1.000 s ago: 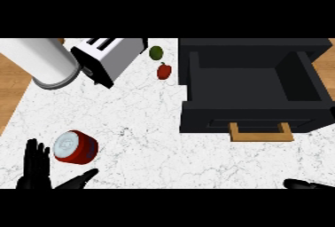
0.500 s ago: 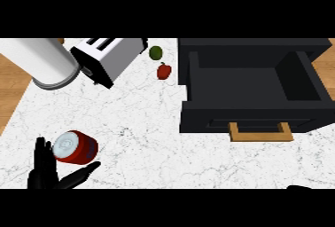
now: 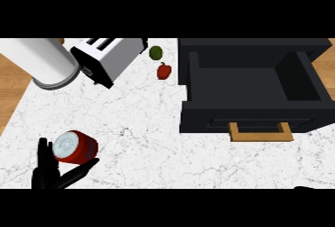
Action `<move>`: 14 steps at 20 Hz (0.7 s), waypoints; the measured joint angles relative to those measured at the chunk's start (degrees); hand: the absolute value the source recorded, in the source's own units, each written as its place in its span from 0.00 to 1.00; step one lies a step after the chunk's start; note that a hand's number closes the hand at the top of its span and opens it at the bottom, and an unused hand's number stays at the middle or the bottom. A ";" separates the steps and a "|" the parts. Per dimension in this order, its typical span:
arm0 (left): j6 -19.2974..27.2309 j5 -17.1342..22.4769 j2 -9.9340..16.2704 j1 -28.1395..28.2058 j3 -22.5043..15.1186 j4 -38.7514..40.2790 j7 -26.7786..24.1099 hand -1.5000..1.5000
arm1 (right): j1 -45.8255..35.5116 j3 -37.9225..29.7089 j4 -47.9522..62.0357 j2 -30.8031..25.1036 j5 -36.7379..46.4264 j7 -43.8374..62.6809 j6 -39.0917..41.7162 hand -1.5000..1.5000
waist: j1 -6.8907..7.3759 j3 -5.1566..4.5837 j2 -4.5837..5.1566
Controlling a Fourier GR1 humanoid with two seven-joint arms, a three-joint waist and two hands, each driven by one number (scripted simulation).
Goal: Pick up the can, place it into the drawer and close the drawer
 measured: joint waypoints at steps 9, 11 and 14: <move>-3.47 2.09 3.04 -7.01 3.36 14.00 -7.52 0.00 | -0.92 -2.72 0.65 -0.90 -1.92 0.30 2.36 0.00 | -0.08 0.00 0.03; -4.28 2.40 4.24 -10.60 4.05 18.04 -8.51 0.00 | -1.37 -1.45 0.35 -0.27 -0.23 0.74 1.79 0.00 | -0.13 0.03 0.03; -6.91 2.63 5.52 -12.75 3.69 21.13 -9.13 0.00 | -1.69 -1.00 0.57 0.48 0.89 0.29 1.30 0.00 | -0.12 0.03 0.01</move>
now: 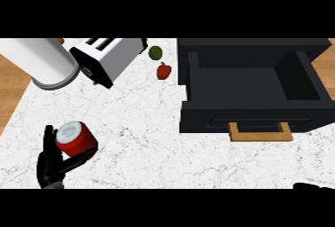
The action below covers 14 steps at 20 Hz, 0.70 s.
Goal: Pick up the can, place it into the drawer and close the drawer
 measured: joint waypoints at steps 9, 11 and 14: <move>-6.65 1.07 1.42 -6.43 -0.29 9.47 -4.50 1.00 | -1.46 -0.78 -0.53 -0.25 -0.35 1.37 -0.32 0.00 | -0.12 0.04 -0.01; -6.97 1.16 0.86 -7.25 -0.87 9.25 -4.56 1.00 | -0.62 -1.78 -0.57 -0.60 -1.14 0.69 0.63 0.00 | -0.10 0.03 -0.03; -6.79 1.24 0.50 -7.82 -1.76 8.29 -4.12 1.00 | -1.27 -2.44 -0.74 -1.11 -1.17 1.48 0.64 0.00 | -0.02 0.01 -0.01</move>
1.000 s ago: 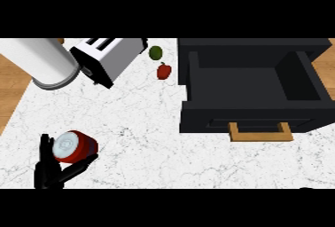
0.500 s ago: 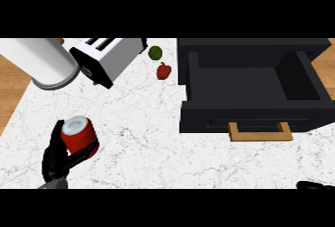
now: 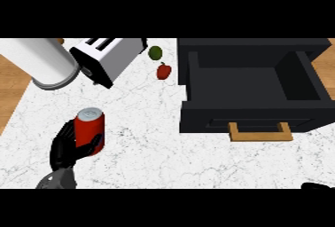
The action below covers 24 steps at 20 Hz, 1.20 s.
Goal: Pick up the can, place it into the drawer and close the drawer
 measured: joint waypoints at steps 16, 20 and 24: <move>-1.92 -4.01 -5.60 -19.17 -6.36 7.39 3.22 1.00 | -0.41 -0.58 0.76 0.58 1.33 -1.74 -0.07 0.00 | -0.39 -0.03 0.08; 0.17 -4.73 -6.59 -22.83 -8.57 3.94 8.04 1.00 | 0.19 0.04 -0.65 1.02 2.02 -1.19 -0.22 0.00 | -0.24 -0.02 -0.04; 2.53 -5.59 -7.52 -24.86 -11.65 -2.39 14.31 1.00 | -0.33 -1.68 -0.96 -0.04 0.73 -0.10 -0.18 0.00 | 0.06 0.00 -0.16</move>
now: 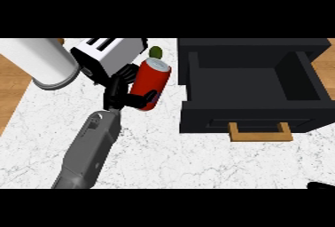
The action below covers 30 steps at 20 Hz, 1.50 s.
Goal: Pick up the can, place it into the drawer and close the drawer
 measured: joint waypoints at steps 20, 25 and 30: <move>15.04 2.64 -0.89 -24.56 -9.74 -11.15 29.38 1.00 | -2.32 1.49 0.46 0.34 2.36 0.90 -1.09 0.00 | -0.82 0.02 0.25; 18.08 4.19 -0.98 -32.38 -11.08 -6.36 32.49 1.00 | -2.07 0.99 -0.21 0.02 1.42 1.34 -0.72 0.00 | -1.30 0.03 0.32; 19.46 6.60 -1.01 -39.36 -12.35 0.82 32.56 1.00 | -3.38 0.05 -1.02 -1.14 0.40 3.17 -0.94 0.00 | -1.89 0.04 0.49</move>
